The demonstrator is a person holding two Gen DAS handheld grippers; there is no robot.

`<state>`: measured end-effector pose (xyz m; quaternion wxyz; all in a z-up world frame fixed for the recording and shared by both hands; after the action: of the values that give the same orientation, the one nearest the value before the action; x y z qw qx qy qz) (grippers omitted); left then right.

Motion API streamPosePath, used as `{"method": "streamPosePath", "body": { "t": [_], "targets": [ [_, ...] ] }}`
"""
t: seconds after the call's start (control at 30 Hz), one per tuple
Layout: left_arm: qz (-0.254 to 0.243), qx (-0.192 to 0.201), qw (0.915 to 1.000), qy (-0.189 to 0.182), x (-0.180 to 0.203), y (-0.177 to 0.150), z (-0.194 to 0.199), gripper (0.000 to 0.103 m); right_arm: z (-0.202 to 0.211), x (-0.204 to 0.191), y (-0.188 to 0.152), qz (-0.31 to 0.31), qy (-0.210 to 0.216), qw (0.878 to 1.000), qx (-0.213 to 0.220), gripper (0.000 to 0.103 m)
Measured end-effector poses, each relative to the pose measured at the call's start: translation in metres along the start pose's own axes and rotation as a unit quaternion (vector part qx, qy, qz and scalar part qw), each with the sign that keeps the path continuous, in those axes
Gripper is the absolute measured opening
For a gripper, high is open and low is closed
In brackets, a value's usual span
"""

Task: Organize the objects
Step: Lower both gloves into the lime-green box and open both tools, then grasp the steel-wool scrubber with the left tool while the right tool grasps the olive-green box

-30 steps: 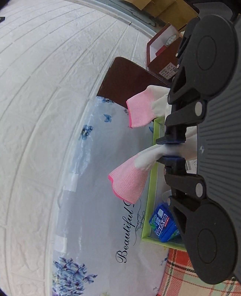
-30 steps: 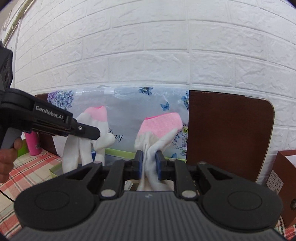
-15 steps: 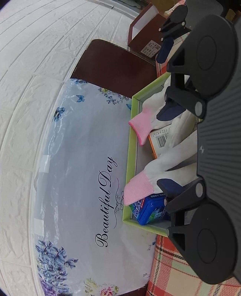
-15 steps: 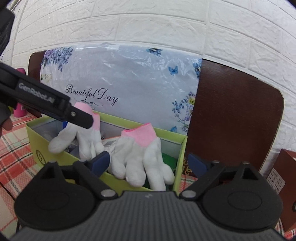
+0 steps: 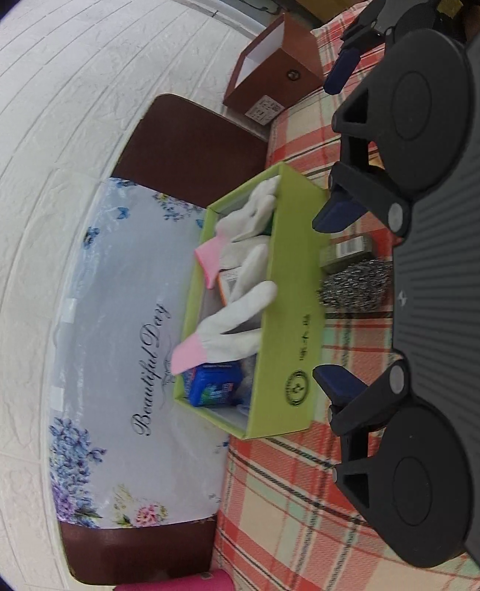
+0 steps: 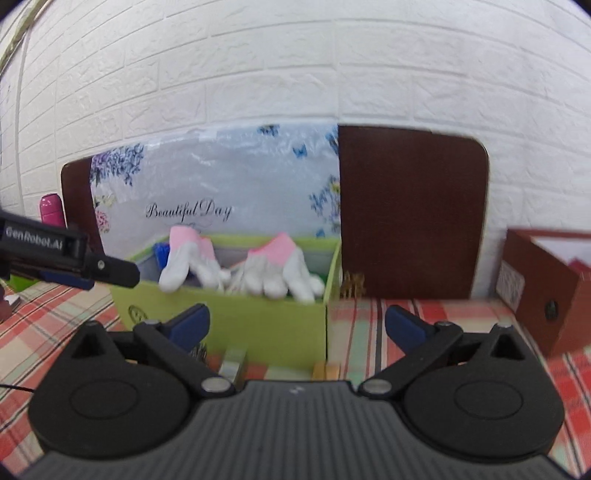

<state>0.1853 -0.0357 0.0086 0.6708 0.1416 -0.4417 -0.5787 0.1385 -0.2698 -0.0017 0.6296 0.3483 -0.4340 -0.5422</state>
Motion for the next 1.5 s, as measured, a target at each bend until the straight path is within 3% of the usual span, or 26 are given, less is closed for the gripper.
{"method": "streamPosePath", "body": {
  "t": [0.33, 0.63, 0.83, 1.0, 1.17, 1.23, 1.27, 1.33, 1.5],
  "targets": [
    [0.002, -0.041, 0.9975, 0.057, -0.019, -0.048, 0.006, 0.082, 0.031, -0.008, -0.059, -0.066, 0.021, 0.996, -0.063, 0.103],
    [0.012, -0.045, 0.9965, 0.070, -0.029, -0.061, 0.018, 0.082, 0.042, -0.021, -0.072, -0.073, 0.035, 0.993, -0.084, 0.103],
    [0.026, -0.051, 0.9969, 0.055, -0.032, -0.067, 0.012, 0.082, 0.044, -0.029, -0.084, -0.066, 0.041, 0.991, -0.111, 0.103],
    [0.023, -0.043, 0.9986, 0.020, -0.013, -0.055, -0.010, 0.082, 0.052, -0.031, -0.084, -0.053, 0.041, 0.994, -0.086, 0.103],
    [0.037, -0.023, 0.9991, -0.002, -0.001, -0.033, -0.043, 0.080, 0.063, -0.023, -0.080, -0.072, 0.029, 0.996, -0.035, 0.103],
    [0.041, -0.026, 0.9988, -0.003, -0.001, -0.025, -0.057, 0.075, 0.065, -0.020, -0.078, -0.074, 0.032, 0.996, -0.031, 0.103],
    [0.037, -0.031, 0.9988, 0.000, -0.001, -0.023, -0.065, 0.066, 0.064, -0.020, -0.077, -0.074, 0.035, 0.996, -0.035, 0.103],
    [0.031, -0.057, 0.9978, 0.008, -0.006, -0.024, -0.077, 0.034, 0.064, -0.019, -0.076, -0.074, 0.033, 0.996, -0.036, 0.103],
    [0.052, -0.066, 0.9964, -0.007, -0.027, -0.031, -0.053, 0.029, 0.058, -0.027, -0.075, -0.063, 0.039, 0.996, -0.051, 0.103]
  ]
}}
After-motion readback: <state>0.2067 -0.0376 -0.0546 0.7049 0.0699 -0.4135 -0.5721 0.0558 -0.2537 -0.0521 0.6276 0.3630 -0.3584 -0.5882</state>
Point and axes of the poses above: each gripper's, at about its wrist camera, not at the fingertips, and z roughly against the way its jaws point, x to its right, y to its top, the point moved 4 cm from there along -z, roughly the way its jaws point, and after that the axes turned 15 degrees about z, right-handed, at the moved point
